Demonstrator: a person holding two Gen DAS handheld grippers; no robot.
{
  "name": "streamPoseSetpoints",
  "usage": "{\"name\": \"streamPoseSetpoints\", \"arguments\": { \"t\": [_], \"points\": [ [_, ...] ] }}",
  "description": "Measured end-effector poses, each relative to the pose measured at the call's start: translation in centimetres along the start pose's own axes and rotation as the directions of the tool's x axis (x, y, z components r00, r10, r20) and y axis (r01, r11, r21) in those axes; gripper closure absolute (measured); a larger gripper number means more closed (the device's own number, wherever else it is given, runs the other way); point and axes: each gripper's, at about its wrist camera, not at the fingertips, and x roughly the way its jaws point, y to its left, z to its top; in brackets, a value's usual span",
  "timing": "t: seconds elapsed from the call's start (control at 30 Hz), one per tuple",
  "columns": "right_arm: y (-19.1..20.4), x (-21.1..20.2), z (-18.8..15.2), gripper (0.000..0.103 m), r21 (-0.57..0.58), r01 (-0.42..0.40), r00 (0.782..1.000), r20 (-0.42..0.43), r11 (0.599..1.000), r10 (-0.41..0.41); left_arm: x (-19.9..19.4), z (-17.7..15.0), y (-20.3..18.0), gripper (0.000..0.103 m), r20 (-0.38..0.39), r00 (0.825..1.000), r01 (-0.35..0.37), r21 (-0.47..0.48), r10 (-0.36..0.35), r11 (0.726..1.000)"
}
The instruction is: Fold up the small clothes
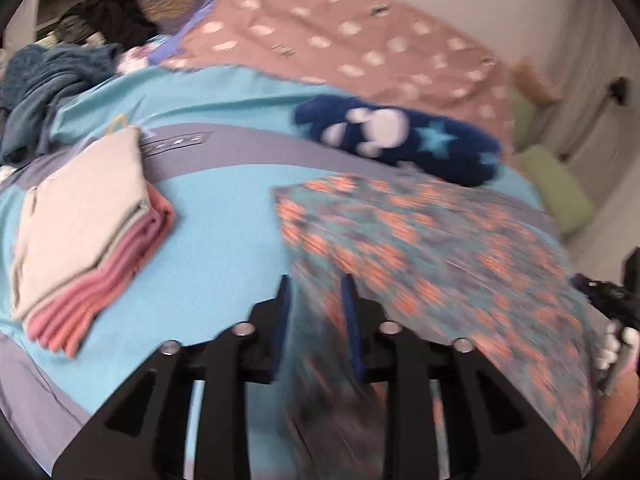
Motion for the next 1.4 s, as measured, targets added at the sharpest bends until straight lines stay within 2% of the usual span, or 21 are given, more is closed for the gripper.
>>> {"name": "streamPoseSetpoints", "arguments": {
  "t": [0.03,0.07,0.1,0.13,0.17,0.23,0.27,0.37,0.47,0.53,0.6,0.73,0.87,1.17,1.23,1.33,1.4],
  "points": [
    [0.4,-0.1,-1.2,0.071,-0.031,0.024,0.999,-0.027,0.999,-0.025,-0.4,-0.6,-0.3,0.052,0.000,1.000,0.000,0.014,0.000,1.000],
    [0.5,0.7,-3.0,0.065,-0.076,0.101,0.989,-0.102,0.992,-0.108,-0.1,-1.7,-1.0,0.050,-0.039,0.999,-0.030,0.060,0.033,0.998],
    [0.5,1.0,-4.0,0.065,-0.108,0.133,0.983,-0.112,0.985,-0.145,1.0,-2.8,-1.5,0.049,-0.095,0.991,-0.087,0.121,0.098,0.989],
    [0.7,0.4,-5.1,0.065,-0.160,0.139,0.988,-0.043,0.977,-0.147,1.4,-3.6,-1.7,0.044,-0.096,0.987,-0.114,0.158,0.130,0.981],
    [0.8,0.1,-5.4,0.065,-0.161,0.149,0.987,-0.038,0.976,-0.157,0.8,-4.1,-1.8,0.044,-0.045,0.990,-0.126,0.167,0.135,0.978],
    [0.6,-1.8,-5.7,0.061,-0.067,0.164,0.986,-0.024,0.984,-0.166,-0.3,-4.0,-1.4,0.044,-0.055,0.990,-0.119,0.114,0.126,0.986],
    [0.5,-3.1,-6.1,0.060,-0.034,0.144,0.989,-0.020,0.989,-0.145,-1.6,-4.2,-1.2,0.044,-0.046,0.994,-0.095,0.079,0.099,0.992],
    [0.9,-6.0,-8.4,0.060,-0.073,0.139,0.990,0.001,0.988,-0.139,-4.4,-6.2,-1.3,0.044,-0.029,0.999,-0.026,0.092,0.029,0.995],
    [0.5,-7.6,-10.4,0.059,-0.075,0.133,0.991,-0.005,0.988,-0.134,-6.3,-9.3,-1.5,0.044,-0.064,0.998,0.022,0.125,-0.014,0.992],
    [0.0,-8.8,-12.1,0.059,-0.048,0.132,0.991,-0.014,0.990,-0.133,-7.0,-11.1,-1.2,0.044,-0.096,0.994,0.062,0.091,-0.054,0.994],
    [0.3,-9.1,-13.1,0.059,-0.026,0.126,0.992,-0.019,0.992,-0.127,-8.0,-12.8,-0.6,0.044,-0.099,0.989,0.116,0.030,-0.113,0.993],
    [0.1,-10.2,-15.3,0.059,0.005,0.088,0.995,-0.039,0.996,-0.087,-9.4,-14.9,-0.9,0.044,-0.131,0.974,0.188,0.012,-0.185,0.982],
    [0.3,-11.7,-17.4,0.059,0.015,0.052,0.997,-0.050,0.999,-0.051,-11.2,-17.4,-1.8,0.044,-0.166,0.964,0.218,0.057,-0.206,0.974],
    [-0.1,-16.1,-23.0,0.059,0.078,-0.003,0.999,-0.041,0.997,0.006,-14.1,-21.0,-0.1,0.043,-0.131,0.939,0.312,-0.068,-0.319,0.948],
    [-0.4,-17.3,-24.3,0.059,0.094,-0.027,0.999,-0.040,0.995,0.031,-14.9,-21.8,0.0,0.043,-0.137,0.932,0.329,-0.068,-0.336,0.942],
    [-0.7,-18.9,-26.3,0.059,0.115,-0.060,0.997,-0.039,0.992,0.065,-16.3,-23.3,0.1,0.043,-0.147,0.919,0.360,-0.068,-0.366,0.931],
    [-0.8,-19.8,-27.3,0.059,0.129,-0.084,0.995,-0.037,0.988,0.089,-17.0,-24.3,0.3,0.043,-0.154,0.904,0.390,-0.084,-0.398,0.917]
  ]
}}
